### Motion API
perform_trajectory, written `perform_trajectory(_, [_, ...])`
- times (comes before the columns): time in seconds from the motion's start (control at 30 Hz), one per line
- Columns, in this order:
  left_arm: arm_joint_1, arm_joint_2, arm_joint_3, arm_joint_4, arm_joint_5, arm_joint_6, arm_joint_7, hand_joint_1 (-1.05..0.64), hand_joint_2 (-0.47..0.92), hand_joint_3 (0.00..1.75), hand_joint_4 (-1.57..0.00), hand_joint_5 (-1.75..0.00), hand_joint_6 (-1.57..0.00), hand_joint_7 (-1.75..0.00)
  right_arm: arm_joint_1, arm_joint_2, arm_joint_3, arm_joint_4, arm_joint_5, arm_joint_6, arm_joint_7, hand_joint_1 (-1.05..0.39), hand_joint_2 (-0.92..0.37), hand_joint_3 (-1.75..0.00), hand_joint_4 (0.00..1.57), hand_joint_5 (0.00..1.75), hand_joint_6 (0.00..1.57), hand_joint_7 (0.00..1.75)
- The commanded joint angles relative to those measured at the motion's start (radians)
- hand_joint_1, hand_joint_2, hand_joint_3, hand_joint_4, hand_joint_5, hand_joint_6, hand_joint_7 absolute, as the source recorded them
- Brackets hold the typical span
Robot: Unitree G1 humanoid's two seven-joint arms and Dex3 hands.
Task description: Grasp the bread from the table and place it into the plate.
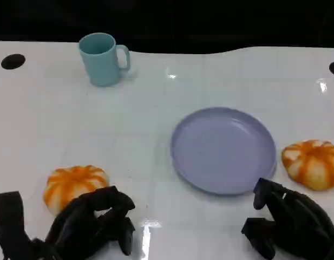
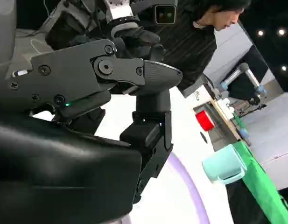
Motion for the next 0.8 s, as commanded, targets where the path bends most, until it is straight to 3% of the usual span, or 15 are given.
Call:
perform_trajectory(0.03, [0.008,0.015,-0.001,-0.002,0.011,0.009,0.020,-0.63,0.92,0.31,-1.21,-1.31,-1.26,-0.94,-0.009,-0.015,-0.009,0.004,-0.001,-0.023,0.003,-0.62,-0.92,-0.48,1.15,1.75,0.97,1.72])
perform_trajectory(0.6, [0.000,0.011,-0.003,0.008,0.010,0.014,0.025,-0.64,0.92,0.27,-1.21,-1.32,-1.26,-0.95,-0.018,-0.016,-0.015,0.026,0.005,-0.025,0.015,-0.62,-0.92,-0.45,1.14,1.75,0.95,1.73])
perform_trajectory(0.8, [0.011,0.009,-0.001,-0.006,0.014,-0.031,0.020,-0.66,0.92,0.27,-1.23,-1.25,-1.26,-0.88,-0.012,-0.014,-0.012,0.014,0.006,-0.011,0.004,-0.61,-0.92,-0.44,1.15,1.75,0.95,1.75])
